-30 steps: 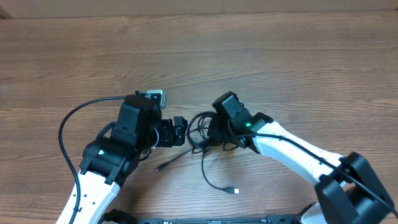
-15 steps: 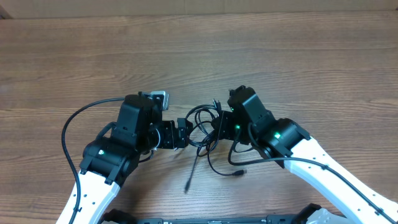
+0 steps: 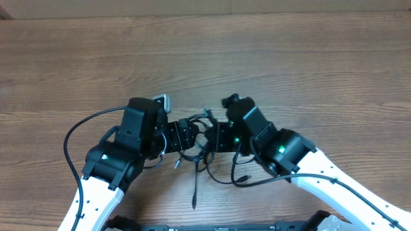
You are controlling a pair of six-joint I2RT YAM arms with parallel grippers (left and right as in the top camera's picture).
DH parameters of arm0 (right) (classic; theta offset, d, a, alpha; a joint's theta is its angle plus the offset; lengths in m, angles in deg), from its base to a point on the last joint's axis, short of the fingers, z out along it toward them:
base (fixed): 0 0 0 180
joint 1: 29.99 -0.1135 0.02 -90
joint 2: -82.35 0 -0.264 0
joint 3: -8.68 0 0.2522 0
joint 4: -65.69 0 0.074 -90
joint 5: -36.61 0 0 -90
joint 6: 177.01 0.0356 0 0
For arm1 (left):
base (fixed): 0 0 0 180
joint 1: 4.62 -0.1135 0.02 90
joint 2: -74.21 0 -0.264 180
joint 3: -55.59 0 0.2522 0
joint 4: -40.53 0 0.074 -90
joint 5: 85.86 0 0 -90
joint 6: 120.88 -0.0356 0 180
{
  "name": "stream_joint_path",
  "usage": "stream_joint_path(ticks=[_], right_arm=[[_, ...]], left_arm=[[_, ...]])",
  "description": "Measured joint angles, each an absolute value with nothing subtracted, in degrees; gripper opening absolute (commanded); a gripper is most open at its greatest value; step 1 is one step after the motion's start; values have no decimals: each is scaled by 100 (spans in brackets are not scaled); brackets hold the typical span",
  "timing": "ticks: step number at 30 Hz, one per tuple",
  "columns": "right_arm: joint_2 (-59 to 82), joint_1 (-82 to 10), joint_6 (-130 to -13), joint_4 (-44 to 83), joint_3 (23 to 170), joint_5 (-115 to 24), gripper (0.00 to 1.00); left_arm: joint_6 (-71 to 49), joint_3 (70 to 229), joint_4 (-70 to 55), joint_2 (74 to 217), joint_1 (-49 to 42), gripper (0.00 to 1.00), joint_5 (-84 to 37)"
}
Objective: Untangle cables
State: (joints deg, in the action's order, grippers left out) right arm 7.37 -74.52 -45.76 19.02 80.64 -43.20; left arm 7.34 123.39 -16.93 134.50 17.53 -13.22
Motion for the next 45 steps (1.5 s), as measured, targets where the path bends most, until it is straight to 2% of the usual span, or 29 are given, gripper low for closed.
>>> stream_joint_path(ticks=[2, 3, 4, 6, 7, 8, 17, 30, 40, 41, 44, 45], right_arm=[[737, -7520, -4593, 2027, 8064, -4313, 4], [737, -7533, -4593, 2090, 8064, -4311, 4], [737, -7535, -4598, 2145, 8064, -4318, 4], [737, -7535, -4613, 2243, 8064, -4322, 4], [737, -7535, -4615, 2280, 8064, -4324, 4], [737, -7535, -4615, 2309, 8064, -4324, 4], [737, -7535, -4615, 2304, 8064, -4348, 4], [938, -7229, -4950, 1113, 8075, -5415, 4], [1655, -7004, -5098, -336, 8363, -7240, 4], [1712, -7002, -5100, -408, 8366, -7406, 4], [1894, -7002, -5052, -648, 8366, -7994, 18], [1942, -7002, -4998, -736, 8366, -8167, 19]], left_arm=[[874, 12339, -1702, 13450, 1753, 73, -1329], [953, 12339, -1730, 13450, 1753, 70, -1329], [1027, 12339, -1770, 13450, 1753, 56, -1329], [1143, 12339, -1827, 13450, 1753, 19, -1333], [1160, 12339, -1844, 13450, 1753, 8, -1331], [1171, 12339, -1844, 13450, 1753, 4, -1333], [1272, 12339, -1859, 13540, 1753, 4, -1327], [1313, 12339, -2015, 13798, 1753, 4, -1340], [1339, 12339, -1993, 13798, 1755, 4, -1405], [1339, 12339, -1988, 13798, 1755, 4, -1414], [1339, 12339, -1988, 13798, 1755, 4, -1434], [1339, 12339, -1993, 13798, 1755, 4, -1432]])
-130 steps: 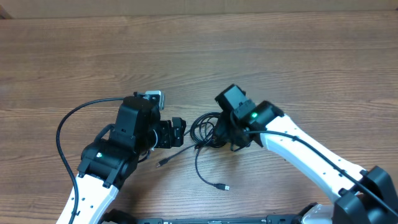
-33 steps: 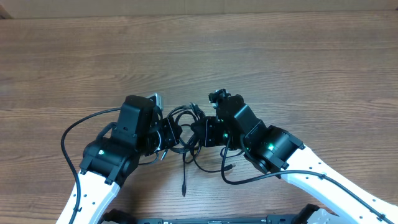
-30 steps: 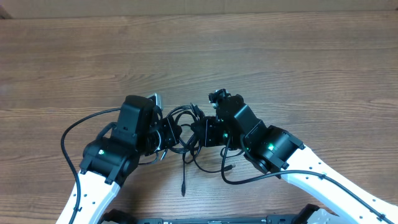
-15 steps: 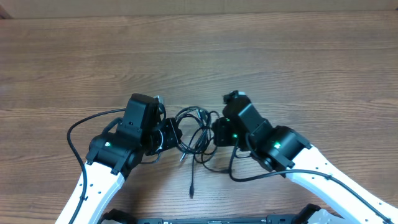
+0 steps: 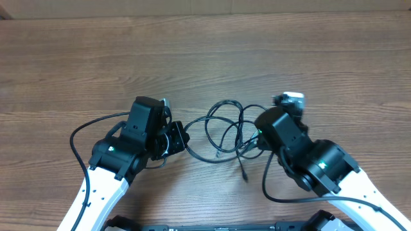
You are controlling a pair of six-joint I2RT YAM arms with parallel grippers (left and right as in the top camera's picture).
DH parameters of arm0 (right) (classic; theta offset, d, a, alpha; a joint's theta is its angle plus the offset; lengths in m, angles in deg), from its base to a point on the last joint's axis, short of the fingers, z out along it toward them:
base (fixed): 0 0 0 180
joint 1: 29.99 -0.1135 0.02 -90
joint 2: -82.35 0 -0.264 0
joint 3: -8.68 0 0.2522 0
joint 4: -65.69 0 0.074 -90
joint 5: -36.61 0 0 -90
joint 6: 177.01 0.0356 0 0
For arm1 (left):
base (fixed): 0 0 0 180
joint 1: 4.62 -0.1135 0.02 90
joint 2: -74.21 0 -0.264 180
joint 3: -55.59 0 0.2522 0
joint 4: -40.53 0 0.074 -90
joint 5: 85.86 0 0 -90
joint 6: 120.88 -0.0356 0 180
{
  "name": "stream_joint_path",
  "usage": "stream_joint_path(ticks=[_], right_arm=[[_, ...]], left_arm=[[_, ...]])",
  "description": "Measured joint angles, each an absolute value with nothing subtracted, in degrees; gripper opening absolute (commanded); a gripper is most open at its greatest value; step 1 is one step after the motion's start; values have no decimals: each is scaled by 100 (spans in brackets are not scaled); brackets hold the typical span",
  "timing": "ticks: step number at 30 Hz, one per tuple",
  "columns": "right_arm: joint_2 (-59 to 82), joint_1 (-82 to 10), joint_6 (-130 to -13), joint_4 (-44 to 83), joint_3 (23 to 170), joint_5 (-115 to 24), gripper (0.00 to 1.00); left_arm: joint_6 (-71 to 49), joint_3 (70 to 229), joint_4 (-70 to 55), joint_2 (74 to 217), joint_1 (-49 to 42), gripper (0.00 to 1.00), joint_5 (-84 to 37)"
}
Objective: Untangle cables
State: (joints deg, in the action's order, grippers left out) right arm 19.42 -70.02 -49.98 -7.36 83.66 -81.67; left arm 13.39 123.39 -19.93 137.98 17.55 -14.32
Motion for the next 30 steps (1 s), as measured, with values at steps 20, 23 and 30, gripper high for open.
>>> stream_joint_path(ticks=[20, 23, 30], right_arm=[[2947, -6971, -4943, -1024, 8427, -8639, 79], [2888, -6971, -5240, -1029, 8427, -7810, 80], [2578, -6971, -5955, -1064, 8427, -6549, 81]], left_arm=[[310, 12343, -1700, 13798, 1753, 4, -2581], [-274, 12481, -1980, 13800, 1753, 4, -3211], [-1498, 13515, -3496, 13796, 1753, 4, -3762]])
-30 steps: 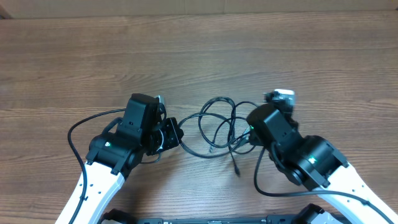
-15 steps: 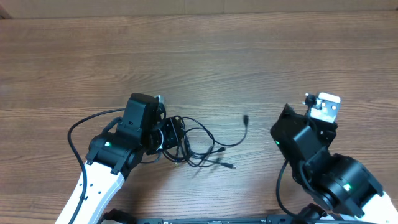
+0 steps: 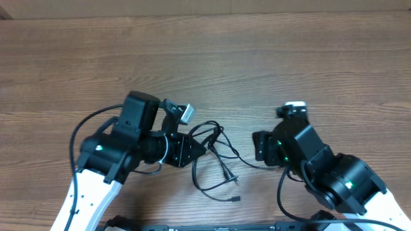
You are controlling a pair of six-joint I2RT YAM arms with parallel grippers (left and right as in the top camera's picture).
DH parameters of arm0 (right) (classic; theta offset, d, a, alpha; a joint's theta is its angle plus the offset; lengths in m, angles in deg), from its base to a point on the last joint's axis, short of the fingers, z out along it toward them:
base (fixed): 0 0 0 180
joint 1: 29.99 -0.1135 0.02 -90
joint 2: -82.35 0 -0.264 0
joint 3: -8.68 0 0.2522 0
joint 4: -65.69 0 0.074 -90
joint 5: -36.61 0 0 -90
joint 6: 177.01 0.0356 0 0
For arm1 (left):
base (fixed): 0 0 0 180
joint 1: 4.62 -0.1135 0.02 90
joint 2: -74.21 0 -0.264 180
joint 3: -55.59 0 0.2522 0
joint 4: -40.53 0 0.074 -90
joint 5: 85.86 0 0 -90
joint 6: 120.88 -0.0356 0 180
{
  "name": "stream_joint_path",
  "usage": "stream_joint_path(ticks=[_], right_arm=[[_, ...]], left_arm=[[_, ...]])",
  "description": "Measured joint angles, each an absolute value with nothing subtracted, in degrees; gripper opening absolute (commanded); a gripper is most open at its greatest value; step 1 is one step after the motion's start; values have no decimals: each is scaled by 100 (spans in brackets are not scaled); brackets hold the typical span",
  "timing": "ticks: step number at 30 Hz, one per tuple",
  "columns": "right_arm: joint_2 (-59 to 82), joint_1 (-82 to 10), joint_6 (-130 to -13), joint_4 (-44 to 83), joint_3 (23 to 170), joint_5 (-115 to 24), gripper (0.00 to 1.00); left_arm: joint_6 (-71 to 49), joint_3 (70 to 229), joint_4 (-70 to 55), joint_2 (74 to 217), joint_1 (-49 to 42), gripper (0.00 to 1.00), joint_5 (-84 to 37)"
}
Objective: Untangle cables
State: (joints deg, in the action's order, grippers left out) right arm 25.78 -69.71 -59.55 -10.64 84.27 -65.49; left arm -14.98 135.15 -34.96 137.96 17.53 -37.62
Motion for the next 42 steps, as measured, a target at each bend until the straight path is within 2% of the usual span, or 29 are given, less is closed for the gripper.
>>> stream_joint_path(ticks=[5, 7, 16, 21, 26, 42], right_arm=[[2200, -6971, -6397, -1040, 8427, -5631, 77], [1966, -6971, -6615, -941, 8427, -5166, 72], [1013, -6971, -7039, -552, 8427, -3891, 63], [858, -6971, -7085, -327, 8427, -3675, 64], [908, -6971, -7328, -54, 8427, -3539, 70], [1052, -6971, -7693, 943, 8427, -2976, 69]], left_arm=[[-1961, 14352, -4301, 13780, 1753, 4, -3762], [-2044, 14616, -4508, 13765, 1753, 4, -3676], [-2171, 15034, -4720, 13732, 1753, 4, -3436], [-2201, 15034, -4762, 13732, 1753, 4, -3368], [-2210, 15034, -4891, 13732, 1753, 4, -3084], [-2164, 15034, -4996, 13732, 1753, 4, -2649]])
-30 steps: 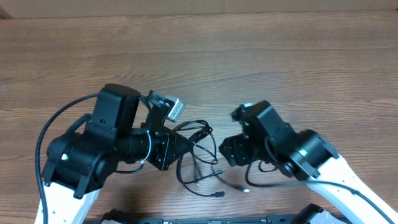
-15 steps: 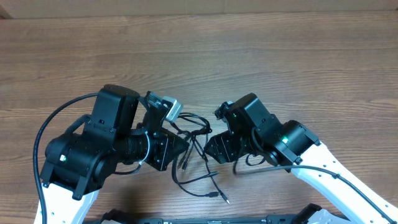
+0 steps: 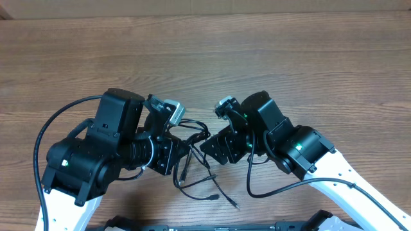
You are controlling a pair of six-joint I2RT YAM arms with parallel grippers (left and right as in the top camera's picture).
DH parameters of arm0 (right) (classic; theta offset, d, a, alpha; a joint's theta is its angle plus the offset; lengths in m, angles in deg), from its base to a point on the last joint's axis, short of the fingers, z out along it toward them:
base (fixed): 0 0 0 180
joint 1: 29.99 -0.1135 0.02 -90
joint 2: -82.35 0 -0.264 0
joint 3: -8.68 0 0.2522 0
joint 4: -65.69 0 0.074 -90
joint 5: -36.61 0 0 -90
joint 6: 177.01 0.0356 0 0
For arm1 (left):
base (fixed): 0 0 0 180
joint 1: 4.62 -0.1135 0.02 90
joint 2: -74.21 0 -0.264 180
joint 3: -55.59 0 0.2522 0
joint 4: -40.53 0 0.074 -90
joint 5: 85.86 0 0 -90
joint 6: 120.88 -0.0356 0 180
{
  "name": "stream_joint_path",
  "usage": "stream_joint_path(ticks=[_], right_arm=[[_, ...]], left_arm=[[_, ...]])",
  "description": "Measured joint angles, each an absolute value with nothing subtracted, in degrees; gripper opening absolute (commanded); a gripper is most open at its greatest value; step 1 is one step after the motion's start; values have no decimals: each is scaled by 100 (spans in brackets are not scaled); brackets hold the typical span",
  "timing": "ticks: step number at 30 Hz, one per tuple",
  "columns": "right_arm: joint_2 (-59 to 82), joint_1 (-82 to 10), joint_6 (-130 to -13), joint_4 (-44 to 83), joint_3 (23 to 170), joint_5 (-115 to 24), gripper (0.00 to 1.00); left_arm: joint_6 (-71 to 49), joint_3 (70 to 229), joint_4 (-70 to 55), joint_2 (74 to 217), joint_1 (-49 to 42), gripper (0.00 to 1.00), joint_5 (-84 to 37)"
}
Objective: Untangle cables
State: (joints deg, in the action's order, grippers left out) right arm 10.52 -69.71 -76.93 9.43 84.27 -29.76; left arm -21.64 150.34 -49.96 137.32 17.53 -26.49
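A bundle of thin black cables (image 3: pixel 196 136) lies tangled on the wooden table between the two arms. Loose strands trail toward the front, ending in a plug (image 3: pixel 234 205). My left gripper (image 3: pixel 182 149) is at the left side of the tangle, shut on a strand. My right gripper (image 3: pixel 213 149) has its tip at the tangle's right side. Its own body hides its fingers, so its jaws' state does not show. Where the strands cross between the grippers is partly hidden.
The wooden table (image 3: pixel 270 58) stretches back behind the arms. Each arm's own thick black supply cable loops beside it: the left one (image 3: pixel 48 128) out to the left, the right one (image 3: pixel 282 187) toward the front.
My right gripper has moved left, from well apart on the right up to the tangle. The left gripper has stayed on the cable and the left arm now looks larger. The cables have bunched closer.
First both grippers were close together over a tight knot of cables. Then they stood apart with the cables stretched into open loops between them. Then the cables hung by the left gripper while the right stood off. Now both are back at the tangle.
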Motion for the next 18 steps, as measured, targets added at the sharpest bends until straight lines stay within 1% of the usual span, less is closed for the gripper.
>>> stream_joint_path(ticks=[3, 10, 18], right_arm=[[1054, -6971, -7691, 993, 8427, -2715, 68], [1054, -6971, -7677, 991, 8427, -2663, 69], [1052, -6971, -7675, 993, 8427, -2989, 69]], left_arm=[[-2116, 15034, -4996, 13732, 1753, 4, -2614], [-1952, 15034, -4994, 13732, 1753, 4, -2662], [-1712, 15034, -4996, 13732, 1753, 4, -3410]])
